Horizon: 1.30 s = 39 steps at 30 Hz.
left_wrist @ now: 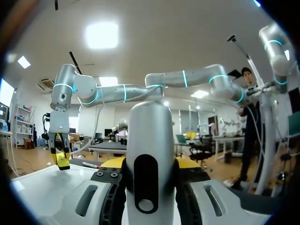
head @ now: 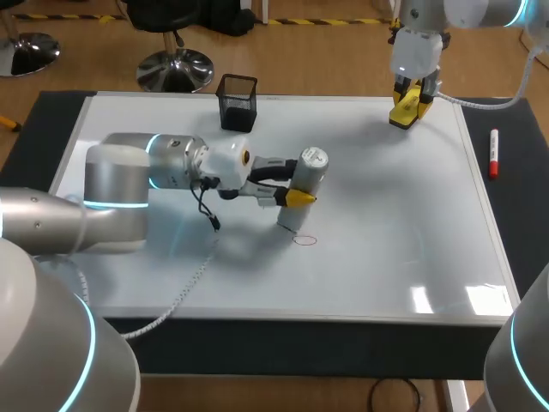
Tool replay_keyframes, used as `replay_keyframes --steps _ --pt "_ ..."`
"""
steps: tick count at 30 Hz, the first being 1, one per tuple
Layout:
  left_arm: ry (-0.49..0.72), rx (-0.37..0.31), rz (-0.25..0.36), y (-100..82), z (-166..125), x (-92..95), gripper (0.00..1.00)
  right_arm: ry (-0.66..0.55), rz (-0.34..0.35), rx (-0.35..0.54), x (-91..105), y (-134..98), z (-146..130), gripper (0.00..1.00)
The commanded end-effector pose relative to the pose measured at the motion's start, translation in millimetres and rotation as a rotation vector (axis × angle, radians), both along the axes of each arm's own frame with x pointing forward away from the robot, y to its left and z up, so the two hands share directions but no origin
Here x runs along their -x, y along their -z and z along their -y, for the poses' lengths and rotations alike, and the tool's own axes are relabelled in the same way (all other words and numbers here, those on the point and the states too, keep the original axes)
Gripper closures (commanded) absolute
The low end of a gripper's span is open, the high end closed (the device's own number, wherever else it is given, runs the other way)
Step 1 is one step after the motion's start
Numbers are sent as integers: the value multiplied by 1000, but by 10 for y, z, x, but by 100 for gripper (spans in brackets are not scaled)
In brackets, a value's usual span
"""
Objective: Pick up the inspection probe, press it on each red-marked spot on the whiteboard one by one, put down the probe, pick up the eraser, and wipe off all the red marks.
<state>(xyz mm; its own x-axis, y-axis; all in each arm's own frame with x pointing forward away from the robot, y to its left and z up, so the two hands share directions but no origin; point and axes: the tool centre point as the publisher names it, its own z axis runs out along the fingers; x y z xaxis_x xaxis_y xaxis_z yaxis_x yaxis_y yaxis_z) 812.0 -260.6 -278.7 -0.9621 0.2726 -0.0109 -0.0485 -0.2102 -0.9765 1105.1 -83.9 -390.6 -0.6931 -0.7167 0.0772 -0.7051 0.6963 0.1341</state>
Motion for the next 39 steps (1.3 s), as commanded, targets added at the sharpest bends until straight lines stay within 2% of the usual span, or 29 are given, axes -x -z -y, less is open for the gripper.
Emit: replay_keyframes --steps 1,6,23,39 --pt "-22 -4 13 -127 -109 12 100 -2 1 4 4 -19 6 100" --pt "-64 0 25 -200 -268 -90 100 -2 1 4 4 -19 6 100" --pt "-302 9 55 -450 -1112 -758 100 -2 1 4 4 -19 6 100" --pt "-467 49 19 -444 -1739 -1117 100 -2 1 4 4 -19 6 100"
